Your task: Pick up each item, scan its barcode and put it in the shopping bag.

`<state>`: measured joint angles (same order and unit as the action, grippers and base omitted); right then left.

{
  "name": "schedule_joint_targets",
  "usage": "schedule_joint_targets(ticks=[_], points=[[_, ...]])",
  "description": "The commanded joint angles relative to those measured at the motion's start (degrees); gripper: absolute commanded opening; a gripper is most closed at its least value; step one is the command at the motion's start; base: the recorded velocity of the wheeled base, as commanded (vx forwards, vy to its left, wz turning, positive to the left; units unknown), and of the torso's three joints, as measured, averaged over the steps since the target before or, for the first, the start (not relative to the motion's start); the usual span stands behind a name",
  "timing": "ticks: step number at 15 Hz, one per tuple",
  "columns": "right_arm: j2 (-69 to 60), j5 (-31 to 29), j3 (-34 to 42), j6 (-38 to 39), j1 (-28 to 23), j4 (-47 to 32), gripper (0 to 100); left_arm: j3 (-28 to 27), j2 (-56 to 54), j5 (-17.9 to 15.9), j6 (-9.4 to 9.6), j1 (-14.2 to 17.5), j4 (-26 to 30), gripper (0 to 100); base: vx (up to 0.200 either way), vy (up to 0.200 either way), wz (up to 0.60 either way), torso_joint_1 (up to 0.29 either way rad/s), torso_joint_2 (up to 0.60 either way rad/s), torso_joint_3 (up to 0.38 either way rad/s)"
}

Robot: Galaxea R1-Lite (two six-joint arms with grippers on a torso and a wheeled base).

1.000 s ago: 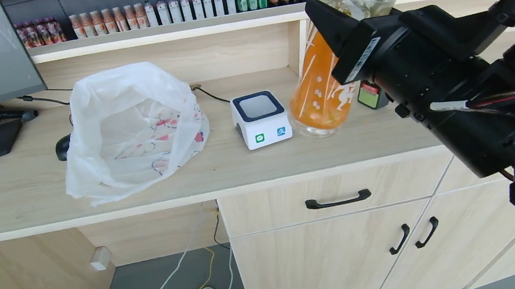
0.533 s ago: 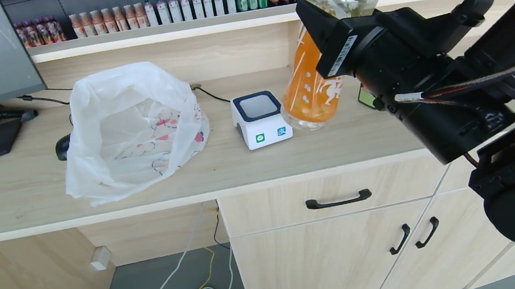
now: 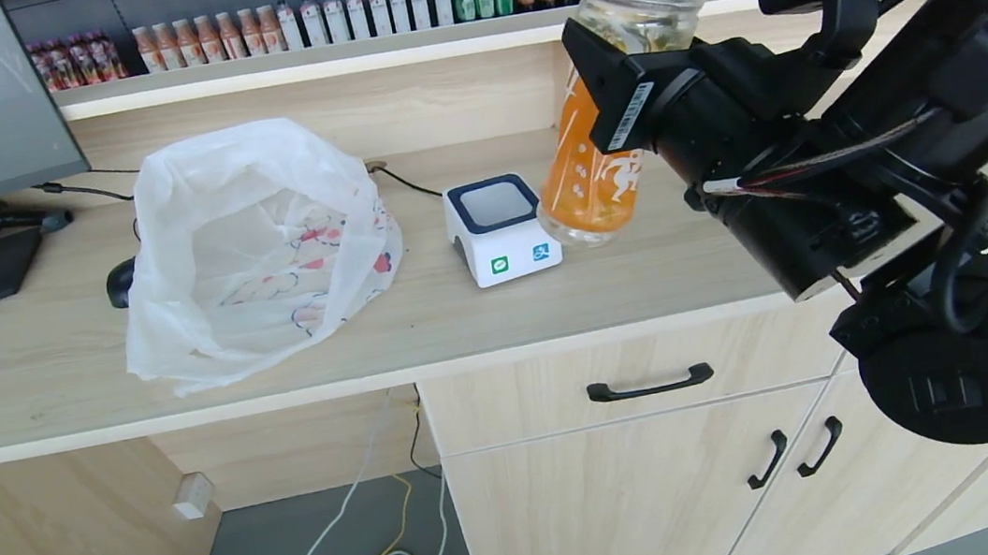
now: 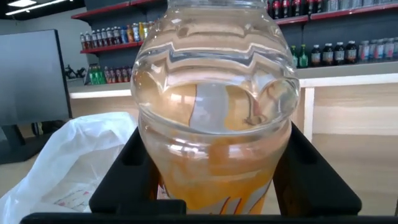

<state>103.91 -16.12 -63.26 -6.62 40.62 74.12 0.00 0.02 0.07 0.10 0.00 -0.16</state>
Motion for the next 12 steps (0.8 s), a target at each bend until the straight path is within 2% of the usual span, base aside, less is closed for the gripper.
schedule_joint_targets(ticks=[1, 12], points=[[0.5, 0.0, 0.2, 0.0, -1.3, 0.1, 0, 0.0, 0.0, 0.0, -0.01, 0.0, 0.0, 100, 0.0, 0.0, 0.0, 0.0, 0.0, 0.0], [0.7, -0.4, 0.7, -0.1, -1.7, 0.1, 0, 0.0, 0.0, 0.0, 0.25, 0.0, 0.0, 100, 0.0, 0.0, 0.0, 0.0, 0.0, 0.0]])
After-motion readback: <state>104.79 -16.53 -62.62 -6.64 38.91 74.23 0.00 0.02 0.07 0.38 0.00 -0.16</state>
